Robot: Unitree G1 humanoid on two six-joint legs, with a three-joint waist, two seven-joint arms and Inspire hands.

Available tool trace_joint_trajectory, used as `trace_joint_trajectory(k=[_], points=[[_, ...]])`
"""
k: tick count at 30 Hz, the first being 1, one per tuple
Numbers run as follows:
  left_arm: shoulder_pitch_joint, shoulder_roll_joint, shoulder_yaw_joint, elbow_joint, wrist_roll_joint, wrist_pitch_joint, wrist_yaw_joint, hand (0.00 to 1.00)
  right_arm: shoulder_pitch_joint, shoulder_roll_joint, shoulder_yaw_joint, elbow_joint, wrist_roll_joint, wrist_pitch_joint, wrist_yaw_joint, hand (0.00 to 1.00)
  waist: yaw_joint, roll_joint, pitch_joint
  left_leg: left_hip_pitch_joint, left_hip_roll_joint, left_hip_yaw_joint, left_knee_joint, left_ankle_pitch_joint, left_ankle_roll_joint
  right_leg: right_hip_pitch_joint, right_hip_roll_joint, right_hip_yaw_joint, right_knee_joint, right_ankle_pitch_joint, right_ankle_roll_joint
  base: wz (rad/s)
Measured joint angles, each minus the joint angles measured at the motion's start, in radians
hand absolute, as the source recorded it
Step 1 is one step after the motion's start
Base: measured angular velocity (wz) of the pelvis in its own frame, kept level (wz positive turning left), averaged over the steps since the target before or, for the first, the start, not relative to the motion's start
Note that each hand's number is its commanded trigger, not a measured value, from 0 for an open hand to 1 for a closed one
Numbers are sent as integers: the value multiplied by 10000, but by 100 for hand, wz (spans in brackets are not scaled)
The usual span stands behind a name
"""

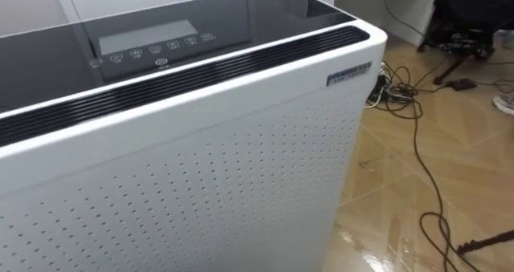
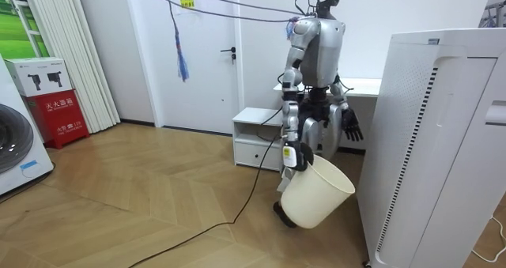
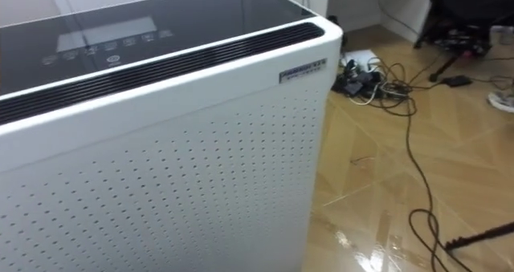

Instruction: Pick garbage

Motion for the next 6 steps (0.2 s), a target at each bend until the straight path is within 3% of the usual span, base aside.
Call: trace_joint_trajectory(k=[6], points=[[-66,-316,928,869,-1050,485,157,0,25,304,-662,164,229,445,-18,100,-46,-12,8,217,57,188,-2,-166,-27,167,76,266,-140,4,0,-13]])
